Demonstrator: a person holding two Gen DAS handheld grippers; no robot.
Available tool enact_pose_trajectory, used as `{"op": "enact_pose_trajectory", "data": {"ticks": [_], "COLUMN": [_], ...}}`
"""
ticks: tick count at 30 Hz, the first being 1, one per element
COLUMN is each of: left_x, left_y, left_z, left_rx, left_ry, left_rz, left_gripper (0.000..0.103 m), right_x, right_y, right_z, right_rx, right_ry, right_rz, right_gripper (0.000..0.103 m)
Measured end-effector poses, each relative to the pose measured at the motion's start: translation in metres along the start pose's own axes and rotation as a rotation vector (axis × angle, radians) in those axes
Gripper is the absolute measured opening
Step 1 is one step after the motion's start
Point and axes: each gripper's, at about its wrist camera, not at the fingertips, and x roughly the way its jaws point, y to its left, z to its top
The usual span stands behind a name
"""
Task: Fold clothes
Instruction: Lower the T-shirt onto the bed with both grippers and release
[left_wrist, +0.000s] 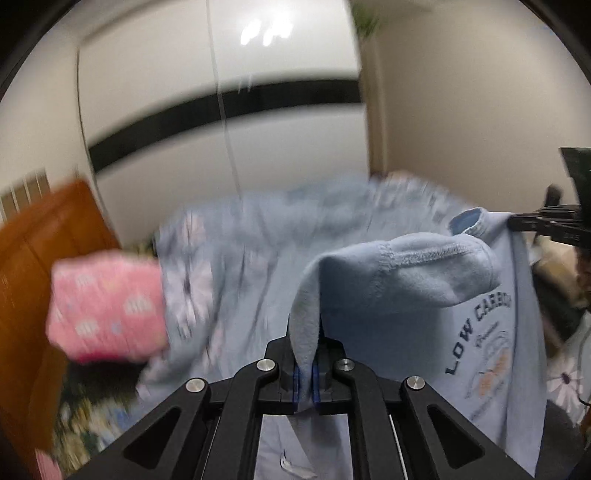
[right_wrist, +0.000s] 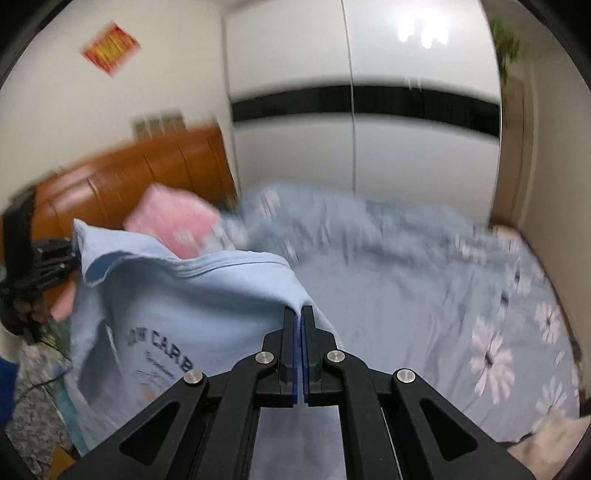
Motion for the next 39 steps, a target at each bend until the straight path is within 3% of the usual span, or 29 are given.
{"op": "enact_pose_trajectory", "data": {"ticks": [3,7,13,16,22,25,27,28,29,30,32,35,39], "left_x": [0.096,0.175,0.237,0.286,0.343,0.346,0.335,0.328,0.318,0.305,0.275,0.239,0.231], "left_y": [0.018,0.033,0.041,0.052,0.057,0.062,0.065,0.067,0.068,0.071,0.076,0.085,0.089], "left_z": [-0.033,-0.062,-0.035,-0.036,-0.059,-0.066,-0.069,-0.07,-0.072,-0.076,-0.088,-0.132,-0.202], "left_rx": [-0.096,-0.219,-0.226,-0.251,-0.34,-0.409,-0.43,-0.432,-0.432,-0.436,-0.45,-0.509,-0.652], "left_ry": [0.153,0.259,0.22,0.281,0.385,0.394,0.387,0.387,0.377,0.357,0.312,0.309,0.412], "left_rz": [-0.007,-0.012,-0.02,-0.014,-0.009,-0.044,-0.07,-0.071,-0.069,-0.063,-0.048,-0.026,-0.057], "left_gripper": [0.007,0.004,0.003,0.004,0.007,0.007,0.014,0.025,0.039,0.044,0.056,0.058,0.058], "right_x": [0.096,0.196,0.261,0.284,0.344,0.356,0.355,0.353,0.347,0.341,0.32,0.276,0.239], "right_y": [-0.014,-0.042,-0.069,-0.083,-0.098,-0.1,-0.1,-0.099,-0.098,-0.097,-0.093,-0.088,-0.077], "right_z": [-0.025,-0.051,-0.041,-0.04,-0.063,-0.069,-0.069,-0.068,-0.067,-0.066,-0.065,-0.075,-0.107], "right_rx": [0.058,0.114,0.118,0.145,0.176,0.176,0.181,0.177,0.168,0.157,0.153,0.166,0.175], "right_ry": [0.162,0.294,0.281,0.286,0.417,0.443,0.444,0.441,0.435,0.428,0.392,0.337,0.359], "right_rz": [-0.017,-0.033,-0.084,-0.114,-0.118,-0.124,-0.12,-0.116,-0.118,-0.123,-0.125,-0.1,-0.091], "right_gripper": [0.001,0.001,0.001,0.001,0.001,0.001,0.003,0.004,0.014,0.033,0.041,0.041,0.041]}}
